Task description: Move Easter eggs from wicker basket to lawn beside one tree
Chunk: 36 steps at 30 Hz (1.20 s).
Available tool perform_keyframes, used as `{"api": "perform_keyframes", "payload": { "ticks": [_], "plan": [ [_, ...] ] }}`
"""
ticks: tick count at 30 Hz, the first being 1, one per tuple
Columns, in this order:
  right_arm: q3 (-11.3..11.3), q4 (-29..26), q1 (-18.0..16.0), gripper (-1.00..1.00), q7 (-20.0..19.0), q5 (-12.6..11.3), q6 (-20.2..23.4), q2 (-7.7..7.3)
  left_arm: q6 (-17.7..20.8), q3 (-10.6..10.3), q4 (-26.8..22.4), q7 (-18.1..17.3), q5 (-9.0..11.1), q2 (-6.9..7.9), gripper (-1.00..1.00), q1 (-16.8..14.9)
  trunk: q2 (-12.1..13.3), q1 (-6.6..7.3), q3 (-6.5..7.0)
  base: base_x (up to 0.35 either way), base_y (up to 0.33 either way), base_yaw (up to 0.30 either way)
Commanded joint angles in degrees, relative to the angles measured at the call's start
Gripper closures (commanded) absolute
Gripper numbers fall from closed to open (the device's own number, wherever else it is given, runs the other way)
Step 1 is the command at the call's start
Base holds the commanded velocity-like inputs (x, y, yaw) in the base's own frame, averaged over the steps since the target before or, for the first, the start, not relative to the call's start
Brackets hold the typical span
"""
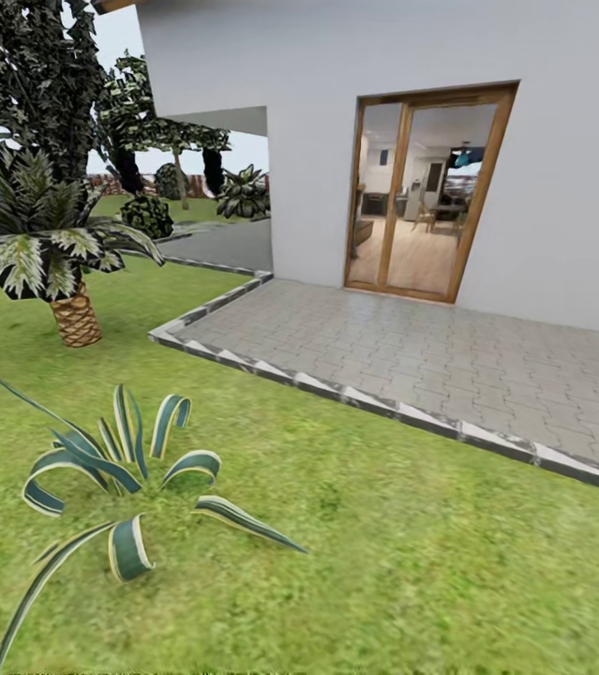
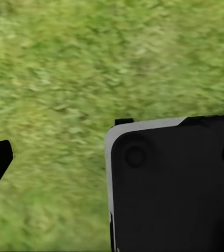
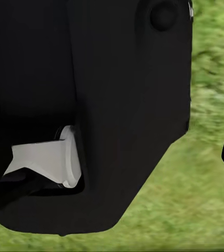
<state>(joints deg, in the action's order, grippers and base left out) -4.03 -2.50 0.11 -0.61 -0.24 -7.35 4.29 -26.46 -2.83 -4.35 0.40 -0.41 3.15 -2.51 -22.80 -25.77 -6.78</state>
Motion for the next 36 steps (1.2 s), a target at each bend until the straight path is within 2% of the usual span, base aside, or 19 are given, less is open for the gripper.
{"api": "perform_keyframes", "payload": {
  "ticks": [1,7,21,36],
  "plan": [
    [-0.39,-0.07,0.02,-1.00,-0.07,-0.03,-0.13,0.02,-0.18,-0.25,0.04,0.04,-0.03,0.02,-1.00,-0.04,-0.12,-0.01,-0.19,-0.158,0.252,-0.111],
    [-0.37,-0.05,0.00,-1.00,-0.09,0.02,-0.12,0.02,-0.18,-0.23,0.04,0.04,-0.03,0.02,-1.00,-0.04,-0.12,-0.01,-0.69,-0.128,0.255,-0.116],
    [-0.19,-0.05,0.00,-1.00,-0.10,0.06,-0.14,0.02,-0.18,-0.22,0.04,0.04,-0.03,0.02,-1.00,-0.04,-0.12,-0.01,-1.03,0.000,0.247,-0.041],
    [0.09,-0.05,0.00,-1.00,-0.11,0.06,-0.14,0.02,-0.18,-0.25,0.04,0.04,-0.02,0.02,-1.00,-0.04,-0.12,-0.01,-1.20,0.001,0.114,-0.030]
  ]
}}
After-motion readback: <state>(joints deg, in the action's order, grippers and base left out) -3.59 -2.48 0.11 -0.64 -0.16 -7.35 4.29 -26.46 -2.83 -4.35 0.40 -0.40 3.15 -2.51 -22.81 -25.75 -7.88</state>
